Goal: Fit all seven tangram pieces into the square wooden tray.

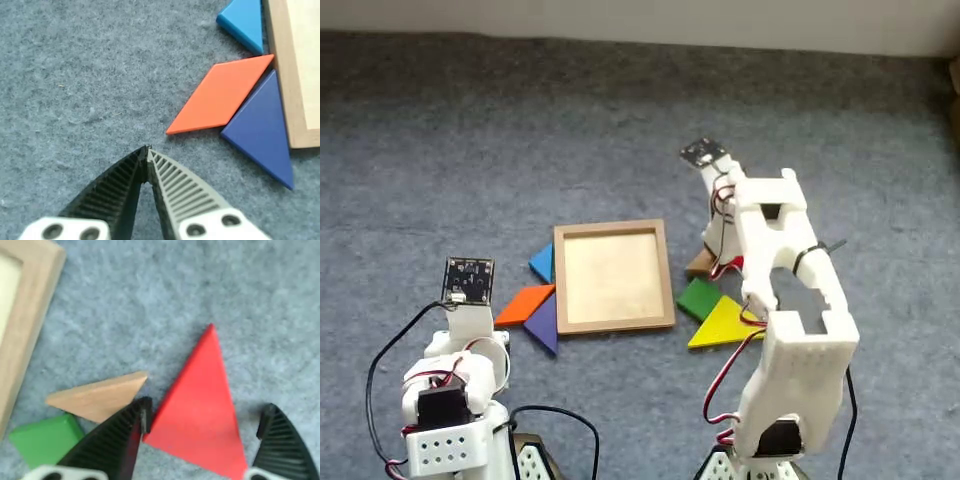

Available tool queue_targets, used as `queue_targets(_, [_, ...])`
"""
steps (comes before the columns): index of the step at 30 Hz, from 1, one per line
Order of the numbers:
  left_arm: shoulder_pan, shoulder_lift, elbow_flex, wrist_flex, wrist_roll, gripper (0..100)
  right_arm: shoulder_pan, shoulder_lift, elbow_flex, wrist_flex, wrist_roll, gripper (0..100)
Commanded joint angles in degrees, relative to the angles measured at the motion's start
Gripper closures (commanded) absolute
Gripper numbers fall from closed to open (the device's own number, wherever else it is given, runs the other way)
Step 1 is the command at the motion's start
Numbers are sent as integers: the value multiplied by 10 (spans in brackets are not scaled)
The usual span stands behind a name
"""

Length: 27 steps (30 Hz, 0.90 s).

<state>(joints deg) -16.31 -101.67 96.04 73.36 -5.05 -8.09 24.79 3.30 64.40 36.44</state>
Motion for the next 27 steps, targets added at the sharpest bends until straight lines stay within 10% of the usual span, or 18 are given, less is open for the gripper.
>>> queue_targets(1, [-5,-27,12,3,-5,992,27,5,-29,-5,-1,670])
queue_targets(20, [-5,-27,12,3,-5,992,68,5,-29,-2,-354,814])
queue_targets(27, [-5,-27,12,3,-5,992,65,-23,-110,104,-350,813])
